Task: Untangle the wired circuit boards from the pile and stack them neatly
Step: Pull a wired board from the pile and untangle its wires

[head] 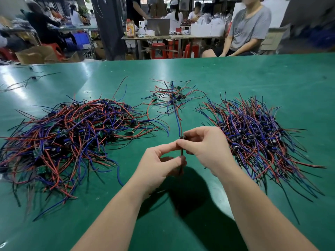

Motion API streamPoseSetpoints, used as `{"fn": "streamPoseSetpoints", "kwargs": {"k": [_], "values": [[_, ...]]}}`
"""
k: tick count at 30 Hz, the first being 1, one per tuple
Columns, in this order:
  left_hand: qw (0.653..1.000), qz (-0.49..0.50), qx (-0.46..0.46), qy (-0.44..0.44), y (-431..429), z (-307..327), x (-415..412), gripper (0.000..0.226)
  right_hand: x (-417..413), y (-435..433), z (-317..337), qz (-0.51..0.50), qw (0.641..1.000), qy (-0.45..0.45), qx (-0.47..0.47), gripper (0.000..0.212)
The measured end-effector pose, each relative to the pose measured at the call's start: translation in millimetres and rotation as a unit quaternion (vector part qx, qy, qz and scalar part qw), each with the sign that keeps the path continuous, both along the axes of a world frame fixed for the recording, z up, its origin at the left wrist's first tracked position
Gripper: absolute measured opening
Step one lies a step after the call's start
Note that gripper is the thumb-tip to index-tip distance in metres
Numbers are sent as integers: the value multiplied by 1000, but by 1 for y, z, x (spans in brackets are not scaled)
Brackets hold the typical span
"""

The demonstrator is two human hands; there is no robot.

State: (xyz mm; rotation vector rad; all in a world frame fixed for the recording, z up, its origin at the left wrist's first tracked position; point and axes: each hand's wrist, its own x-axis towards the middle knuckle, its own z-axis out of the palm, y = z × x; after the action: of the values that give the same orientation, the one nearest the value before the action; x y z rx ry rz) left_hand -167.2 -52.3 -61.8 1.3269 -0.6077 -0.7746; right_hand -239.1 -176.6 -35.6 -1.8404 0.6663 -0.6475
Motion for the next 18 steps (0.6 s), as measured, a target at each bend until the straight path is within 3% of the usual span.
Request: {"fn": "streamPoseSetpoints", "kwargs": {"k": [3,6,10,12,13,15,18], "values": [[993,-84,-30,82,1,0,-3,52,-22,-15,16,-56,997,-45,-38,10],[989,-104,-23,98,0,-2,-1,50,-53,-48,33,-161,981,-52,-93,15],[996,-33,-13,88,-1,-5,9,42,-66,-93,25,-184,955,164,-166,12],[996,64,50,-47,0,-8,15,36,-68,-98,9,-166,930,258,-203,10],[971,128,108,-168,1,-11,20,34,-69,-97,3,-164,922,278,-212,14],[881,217,201,-368,5,-15,26,35,-70,-99,-1,-171,913,298,-220,27],[822,256,305,-407,12,-15,33,42,-63,-97,6,-155,887,360,-245,30]]}}
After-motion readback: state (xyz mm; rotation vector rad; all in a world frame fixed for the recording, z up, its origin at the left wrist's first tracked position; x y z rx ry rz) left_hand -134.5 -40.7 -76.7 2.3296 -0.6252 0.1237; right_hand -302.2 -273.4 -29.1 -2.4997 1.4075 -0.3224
